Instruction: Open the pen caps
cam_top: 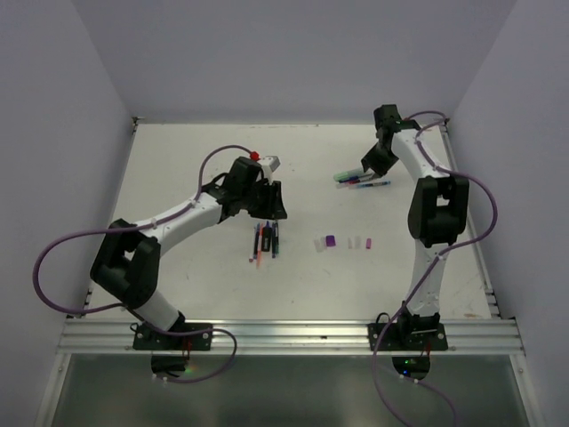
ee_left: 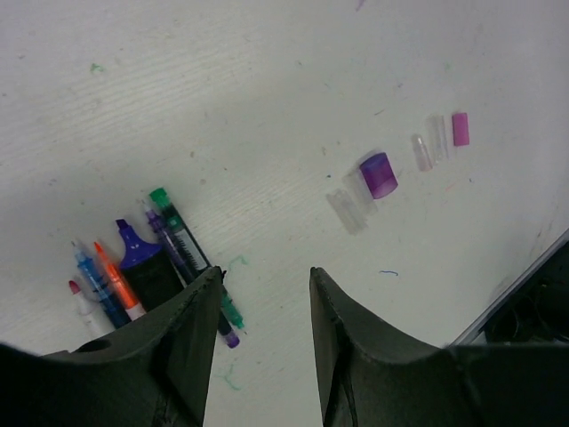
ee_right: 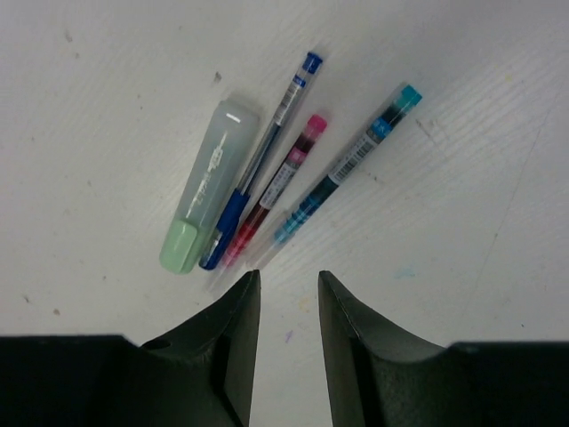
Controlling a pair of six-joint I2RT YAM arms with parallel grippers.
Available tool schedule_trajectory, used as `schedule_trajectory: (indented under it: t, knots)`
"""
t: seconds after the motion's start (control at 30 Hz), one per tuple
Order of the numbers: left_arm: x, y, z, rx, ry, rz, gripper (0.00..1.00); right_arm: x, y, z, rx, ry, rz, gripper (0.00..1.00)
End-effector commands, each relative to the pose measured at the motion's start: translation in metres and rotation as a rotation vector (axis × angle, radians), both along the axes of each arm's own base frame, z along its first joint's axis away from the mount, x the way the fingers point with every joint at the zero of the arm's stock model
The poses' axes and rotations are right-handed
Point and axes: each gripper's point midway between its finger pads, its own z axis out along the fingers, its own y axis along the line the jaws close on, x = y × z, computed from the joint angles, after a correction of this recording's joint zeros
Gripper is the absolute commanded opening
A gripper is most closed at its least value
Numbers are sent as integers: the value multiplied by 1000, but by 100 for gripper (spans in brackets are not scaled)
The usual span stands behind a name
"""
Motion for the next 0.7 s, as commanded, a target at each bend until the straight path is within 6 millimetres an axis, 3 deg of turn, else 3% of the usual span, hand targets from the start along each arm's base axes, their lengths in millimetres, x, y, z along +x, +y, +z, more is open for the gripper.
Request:
schedule_trajectory:
  t: [0.0, 0.07, 0.3, 0.67]
  knots:
    - [6, 19, 9, 8, -34, 30, 47, 13, -23, 8, -87, -18, -89, 36]
    - [7, 24, 6, 13, -25, 42, 47, 18, -28, 10, -99, -20, -100, 36]
    - [12, 29, 8, 7, -19, 58, 47, 14, -47, -14, -127, 51, -131, 36]
    - [24, 32, 21, -3, -34, 74, 47, 17, -52, -35, -130, 81, -123, 36]
